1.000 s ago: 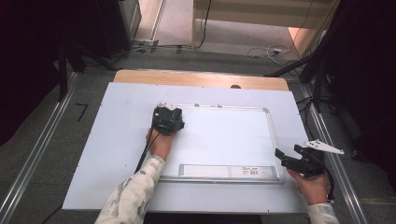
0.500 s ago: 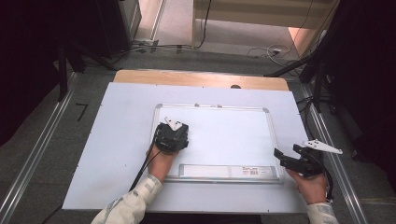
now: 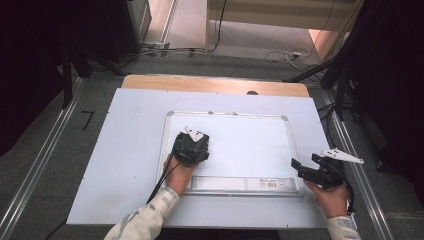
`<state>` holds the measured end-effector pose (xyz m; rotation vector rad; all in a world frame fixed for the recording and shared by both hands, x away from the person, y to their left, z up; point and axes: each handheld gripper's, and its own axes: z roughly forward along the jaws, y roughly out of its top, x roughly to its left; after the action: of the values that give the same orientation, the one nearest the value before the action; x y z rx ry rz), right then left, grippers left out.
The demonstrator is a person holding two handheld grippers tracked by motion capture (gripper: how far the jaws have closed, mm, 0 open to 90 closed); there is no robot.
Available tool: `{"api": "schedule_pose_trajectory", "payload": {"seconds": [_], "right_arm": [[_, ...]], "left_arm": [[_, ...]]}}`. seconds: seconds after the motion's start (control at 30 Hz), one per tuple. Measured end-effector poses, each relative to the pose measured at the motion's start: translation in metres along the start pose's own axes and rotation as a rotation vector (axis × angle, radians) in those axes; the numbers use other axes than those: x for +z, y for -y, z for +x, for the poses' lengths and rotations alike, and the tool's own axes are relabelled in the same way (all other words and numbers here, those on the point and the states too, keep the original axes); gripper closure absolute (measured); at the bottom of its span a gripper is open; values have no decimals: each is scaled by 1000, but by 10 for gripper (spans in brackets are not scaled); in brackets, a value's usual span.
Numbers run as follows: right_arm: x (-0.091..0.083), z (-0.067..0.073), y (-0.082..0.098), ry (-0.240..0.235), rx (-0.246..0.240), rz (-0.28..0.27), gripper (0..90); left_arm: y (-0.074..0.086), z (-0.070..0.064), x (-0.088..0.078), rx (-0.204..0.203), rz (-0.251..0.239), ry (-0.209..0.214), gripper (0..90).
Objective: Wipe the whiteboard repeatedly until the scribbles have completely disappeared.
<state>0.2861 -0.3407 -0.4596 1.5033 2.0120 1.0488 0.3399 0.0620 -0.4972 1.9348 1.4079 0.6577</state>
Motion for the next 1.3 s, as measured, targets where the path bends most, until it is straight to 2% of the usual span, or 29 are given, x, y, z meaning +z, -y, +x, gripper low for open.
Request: {"api": "schedule_pose_trajectory", "payload": {"seconds": [0.17, 0.33, 0.53, 0.77, 1.03, 1.3], "right_arm": [[-1, -4, 1, 2, 9, -2, 148], [-2, -5, 2, 5, 10, -4, 148], [-2, -4, 2, 5, 8, -2, 148], [-1, -3, 2, 4, 5, 0, 148], [-1, -2, 3, 6, 7, 4, 148], [-1, -1, 2, 1, 4, 2, 148]], "left_arm": [[-11, 28, 12, -68, 4, -56, 403], [-12, 43, 14, -92, 9, -73, 403], [-6, 45, 7, -98, 9, -78, 404], [10, 42, -9, -70, 8, -52, 404], [22, 35, -23, -37, 12, -35, 405], [25, 25, -29, -33, 10, -33, 408]]}}
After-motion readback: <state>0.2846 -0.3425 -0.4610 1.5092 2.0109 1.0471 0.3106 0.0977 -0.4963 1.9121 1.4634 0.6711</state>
